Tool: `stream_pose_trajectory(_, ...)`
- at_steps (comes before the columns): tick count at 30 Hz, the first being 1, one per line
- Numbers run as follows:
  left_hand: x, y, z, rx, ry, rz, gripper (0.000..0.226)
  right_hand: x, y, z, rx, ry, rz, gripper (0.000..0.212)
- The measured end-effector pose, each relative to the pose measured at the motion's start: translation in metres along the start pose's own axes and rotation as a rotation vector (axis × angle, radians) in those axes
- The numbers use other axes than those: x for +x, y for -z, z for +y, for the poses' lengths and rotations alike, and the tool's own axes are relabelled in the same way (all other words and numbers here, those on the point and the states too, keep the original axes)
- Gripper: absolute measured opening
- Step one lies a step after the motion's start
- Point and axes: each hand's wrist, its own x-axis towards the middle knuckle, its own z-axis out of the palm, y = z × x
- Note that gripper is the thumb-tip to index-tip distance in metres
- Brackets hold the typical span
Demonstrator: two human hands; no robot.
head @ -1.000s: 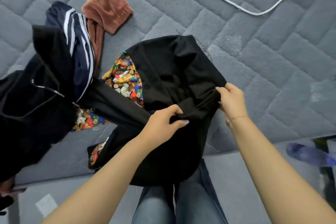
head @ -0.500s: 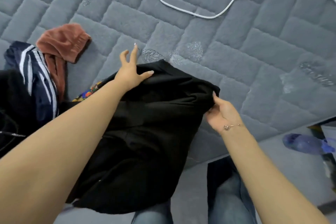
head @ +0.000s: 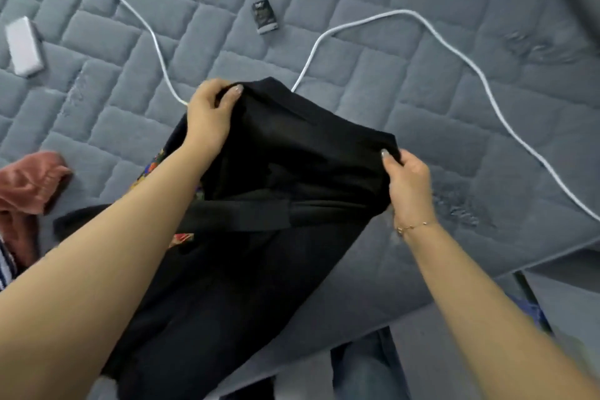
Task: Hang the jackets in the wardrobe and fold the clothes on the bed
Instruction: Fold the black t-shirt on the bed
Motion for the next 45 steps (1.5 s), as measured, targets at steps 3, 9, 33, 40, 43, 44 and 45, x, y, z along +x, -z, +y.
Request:
stream_pose_trajectory(3, 0.047, -0.073, 0.085, 0.004, -0.139, -0.082, 0.022, 0.05, 0.067, -0.034, -0.171, 0.084, 0.086, 0.022)
stream_pose_trajectory(9, 0.09, -0.222, 0.181, 0.007, -0.194, -0.326, 0.022, 0.146, 0.181, -0.061, -0.252, 0.137, 0.333, 0.027)
stream_pose_trajectory(33, -0.146, -0.16, 0.089, 0.562, 0.193, -0.924, 0.061, 0.111, 0.163, 0.006, -1.595, 0.775, -0.66, 0.031)
stream_pose_trajectory(40, -0.29, -0.232, 0.104, -0.432, 0.808, -0.839, 0.07, 0.068, 0.258, 0.038, -1.971, 0.548, -0.579, 0.047)
stream_pose_trajectory(43, -0.303, -0.233, 0.093, -0.719, 0.863, -0.511, 0.045, 0.052, 0.262, 0.053, -1.772, 0.562, -0.481, 0.048)
stream_pose_trajectory(44, -0.303, -0.228, 0.086, -0.814, 0.915, -0.353, 0.039, 0.044, 0.255, 0.057, -1.642, 0.6, -0.449, 0.046)
stream_pose_trajectory(45, -0.302, -0.22, 0.079, -0.916, 0.979, -0.196, 0.034, 0.037, 0.247, 0.062, -1.533, 0.658, -0.436, 0.043)
